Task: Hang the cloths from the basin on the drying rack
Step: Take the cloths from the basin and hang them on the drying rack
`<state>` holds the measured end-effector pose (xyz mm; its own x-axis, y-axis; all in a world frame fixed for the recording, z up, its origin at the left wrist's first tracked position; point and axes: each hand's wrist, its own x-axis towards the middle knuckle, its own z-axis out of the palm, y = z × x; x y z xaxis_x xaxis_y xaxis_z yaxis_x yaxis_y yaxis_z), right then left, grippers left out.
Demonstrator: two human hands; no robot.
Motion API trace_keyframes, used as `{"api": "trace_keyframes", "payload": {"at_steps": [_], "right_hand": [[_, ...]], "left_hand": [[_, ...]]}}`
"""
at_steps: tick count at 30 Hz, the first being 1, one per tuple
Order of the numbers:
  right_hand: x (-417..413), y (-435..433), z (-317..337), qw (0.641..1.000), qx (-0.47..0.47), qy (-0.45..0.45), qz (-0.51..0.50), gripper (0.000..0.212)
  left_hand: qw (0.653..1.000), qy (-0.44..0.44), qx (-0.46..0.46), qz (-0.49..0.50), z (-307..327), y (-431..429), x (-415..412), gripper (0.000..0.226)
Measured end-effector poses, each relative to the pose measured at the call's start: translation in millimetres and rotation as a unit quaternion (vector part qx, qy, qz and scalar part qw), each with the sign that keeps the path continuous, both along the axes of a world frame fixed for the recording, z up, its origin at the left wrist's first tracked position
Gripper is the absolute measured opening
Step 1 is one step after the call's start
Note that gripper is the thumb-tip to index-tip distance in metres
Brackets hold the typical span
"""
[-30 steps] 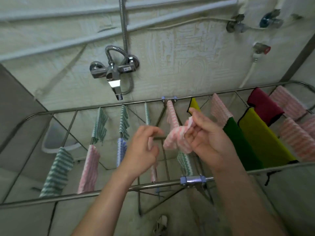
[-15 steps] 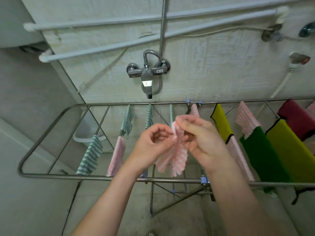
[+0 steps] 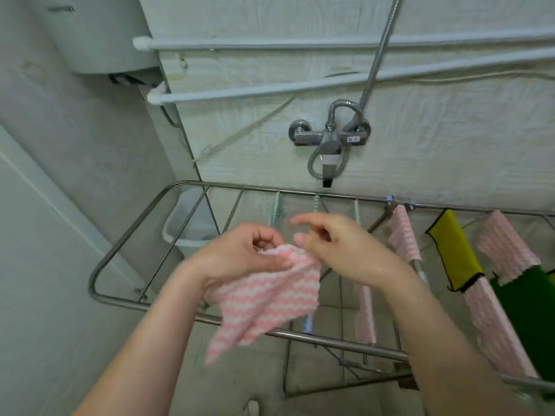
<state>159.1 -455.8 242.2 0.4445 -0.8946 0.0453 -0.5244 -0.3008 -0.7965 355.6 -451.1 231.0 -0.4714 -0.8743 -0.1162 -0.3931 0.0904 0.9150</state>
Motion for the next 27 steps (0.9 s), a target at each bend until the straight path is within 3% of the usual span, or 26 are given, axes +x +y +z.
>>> {"api": "trace_keyframes", "payload": {"at_steps": [2, 3, 5, 8, 10, 11, 12, 14, 16, 18, 22, 25, 27], "right_hand": [[20.3, -13.1, 8.0, 0.985, -0.004, 0.168, 0.048, 0.053], [29.0, -18.0, 12.0, 0.963, -0.043, 0.257, 0.06, 0.051], [50.0, -29.9, 15.1, 0.937, -0.11, 0.323, 0.074, 0.028], [77.7, -54.3, 7.0, 0.959, -0.113, 0.254, 0.046, 0.028], [86.3, -68.0, 2.0, 0.996, -0.02, 0.081, -0.002, 0.018], [83.6, -67.6, 0.2, 0.998, 0.057, -0.032, -0.025, 0.014], [88.1, -70.9, -2.1, 0.979, 0.142, -0.145, -0.036, 0.011], [103.2, -82.2, -12.5, 0.892, 0.29, -0.342, -0.06, 0.022], [122.3, -93.1, -24.9, 0.819, 0.353, -0.436, -0.122, 0.023], [136.6, -99.9, -35.9, 0.797, 0.361, -0.447, -0.186, 0.02], [162.0, -118.4, -51.6, 0.827, 0.304, -0.381, -0.281, 0.022], [173.0, -130.9, -64.1, 0.883, 0.25, -0.265, -0.297, 0.027], [176.5, -137.2, -72.4, 0.892, 0.243, -0.238, -0.296, 0.028]], "left_hand": [[0.994, -0.095, 0.009, -0.055, 5.2, -16.8, 37.4, 0.013], [0.989, -0.123, 0.013, -0.075, 7.7, -23.8, 51.1, 0.012], [0.983, -0.153, 0.02, -0.097, 10.2, -38.0, 78.3, 0.008], [0.984, -0.152, 0.001, -0.091, 7.3, -66.4, 121.5, 0.007], [0.996, -0.073, -0.018, -0.055, 1.7, -82.3, 145.4, 0.009], [0.999, -0.004, -0.019, -0.038, -2.4, -84.1, 149.9, 0.021], [0.996, 0.089, 0.009, -0.022, -8.5, -90.1, 158.3, 0.03], [0.963, 0.257, 0.085, 0.0, -20.5, -102.7, 173.0, 0.033], [0.928, 0.342, 0.145, 0.031, -31.5, -113.7, 180.1, 0.039], [0.905, 0.38, 0.174, 0.077, -42.9, -119.0, 178.7, 0.044], [0.856, 0.422, 0.217, 0.205, -59.4, -134.1, 175.8, 0.038], [0.862, 0.396, 0.211, 0.237, -69.4, -142.7, 177.7, 0.03], [0.886, 0.342, 0.206, 0.234, -72.3, -148.3, 185.0, 0.026]]}}
